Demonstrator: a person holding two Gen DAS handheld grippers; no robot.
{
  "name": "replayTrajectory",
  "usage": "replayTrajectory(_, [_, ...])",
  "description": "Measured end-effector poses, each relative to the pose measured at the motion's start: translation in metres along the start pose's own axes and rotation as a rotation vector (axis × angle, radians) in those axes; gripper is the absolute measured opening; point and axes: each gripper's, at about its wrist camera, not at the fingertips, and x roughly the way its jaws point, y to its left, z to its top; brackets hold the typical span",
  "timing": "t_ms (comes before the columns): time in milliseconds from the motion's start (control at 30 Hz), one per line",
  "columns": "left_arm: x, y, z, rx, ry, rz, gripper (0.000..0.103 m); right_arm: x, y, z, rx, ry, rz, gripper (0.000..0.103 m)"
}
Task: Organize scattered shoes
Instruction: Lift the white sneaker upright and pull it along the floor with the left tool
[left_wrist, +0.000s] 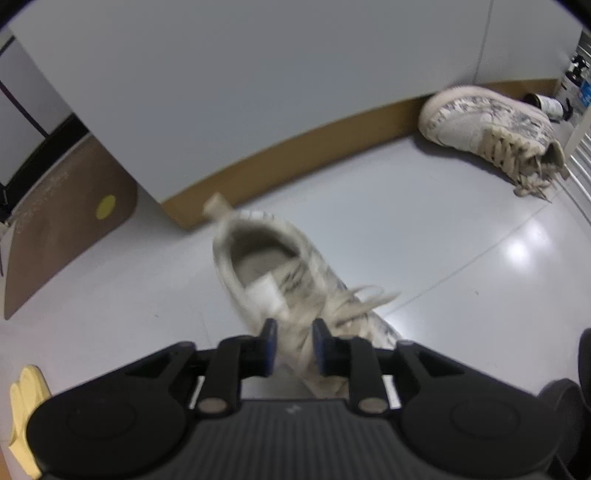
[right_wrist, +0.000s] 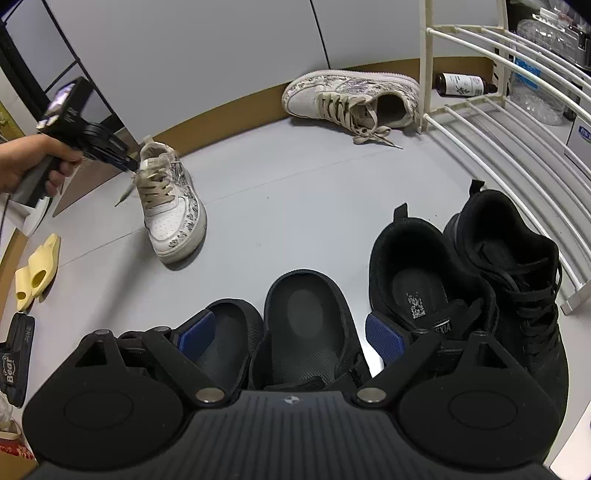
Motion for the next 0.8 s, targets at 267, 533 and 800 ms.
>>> replayTrajectory(267, [0.015, -0.015, 0.001, 0.032, 0.01, -0.014, 0.041, 0.002, 0.0, -0.003, -0.005, 0.015, 0.016, 0.092])
replayTrajectory(533, [0.042, -0.02, -0.004, 0.083, 0.06, 0.028, 0.035, 0.006, -0.002, -0.007, -0.012, 0.037, 0.015, 0.092])
replayTrajectory(800, [0.05, -0.026, -0.007, 0.184, 0.089, 0.032, 0.035, 0.01, -0.003, -0.01, -0.017, 0.056, 0.01, 0.092])
